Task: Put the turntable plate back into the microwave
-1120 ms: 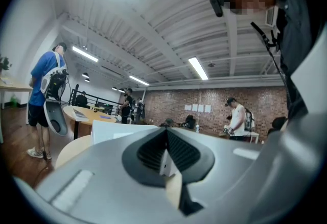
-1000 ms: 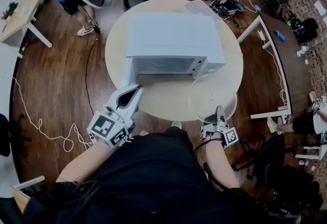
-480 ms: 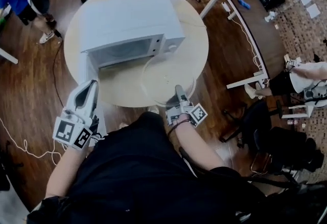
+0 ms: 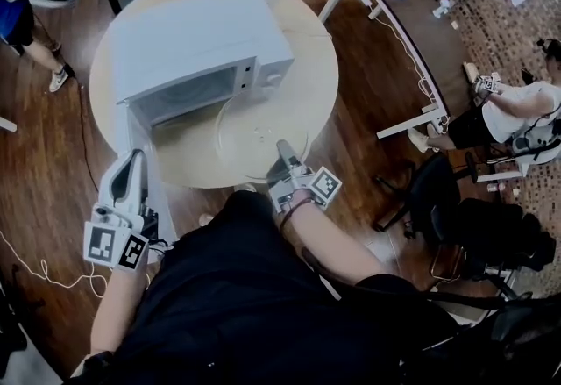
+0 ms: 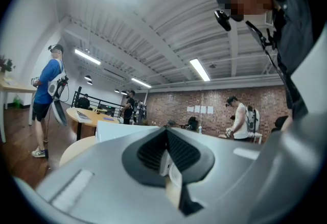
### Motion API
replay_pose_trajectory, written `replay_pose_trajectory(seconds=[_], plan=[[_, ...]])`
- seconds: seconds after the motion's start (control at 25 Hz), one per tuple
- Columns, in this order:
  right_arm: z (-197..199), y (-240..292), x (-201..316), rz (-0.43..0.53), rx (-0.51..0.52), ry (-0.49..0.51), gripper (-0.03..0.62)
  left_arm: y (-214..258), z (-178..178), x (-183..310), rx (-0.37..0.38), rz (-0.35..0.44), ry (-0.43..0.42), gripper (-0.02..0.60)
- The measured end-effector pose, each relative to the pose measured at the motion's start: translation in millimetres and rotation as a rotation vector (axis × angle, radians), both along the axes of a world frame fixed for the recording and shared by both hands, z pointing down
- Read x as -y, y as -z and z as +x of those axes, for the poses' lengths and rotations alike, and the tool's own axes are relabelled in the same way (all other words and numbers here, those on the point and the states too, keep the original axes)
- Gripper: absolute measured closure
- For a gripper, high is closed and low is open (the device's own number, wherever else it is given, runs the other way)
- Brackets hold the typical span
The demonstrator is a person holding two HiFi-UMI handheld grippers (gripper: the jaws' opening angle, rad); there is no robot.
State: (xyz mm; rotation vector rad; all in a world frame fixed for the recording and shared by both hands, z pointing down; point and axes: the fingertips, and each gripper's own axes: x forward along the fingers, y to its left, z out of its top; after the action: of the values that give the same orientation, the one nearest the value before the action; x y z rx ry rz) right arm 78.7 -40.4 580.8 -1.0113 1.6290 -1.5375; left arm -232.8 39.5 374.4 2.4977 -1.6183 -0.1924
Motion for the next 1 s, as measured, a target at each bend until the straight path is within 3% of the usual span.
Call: replay_pose_trajectory(seconds=[0.24, 0.44, 1.0], plan=[[-32.3, -7.8, 17.3, 0.03, 0.068, 0.097, 0.565, -12.3, -11.2, 6.0, 0.01, -0.006, 0.053, 0.578], [-7.2, -14.0, 11.0, -0.01, 0.039, 0.071, 0.565, -12.4, 19.0, 14.0, 0.008, -0.003, 0.007, 0.578], [-73.5, -1.1, 31.2, 0.0, 0.042, 0.279, 0.565, -14.5, -6.4, 13.5, -0.024, -0.044, 0.111, 0.578]])
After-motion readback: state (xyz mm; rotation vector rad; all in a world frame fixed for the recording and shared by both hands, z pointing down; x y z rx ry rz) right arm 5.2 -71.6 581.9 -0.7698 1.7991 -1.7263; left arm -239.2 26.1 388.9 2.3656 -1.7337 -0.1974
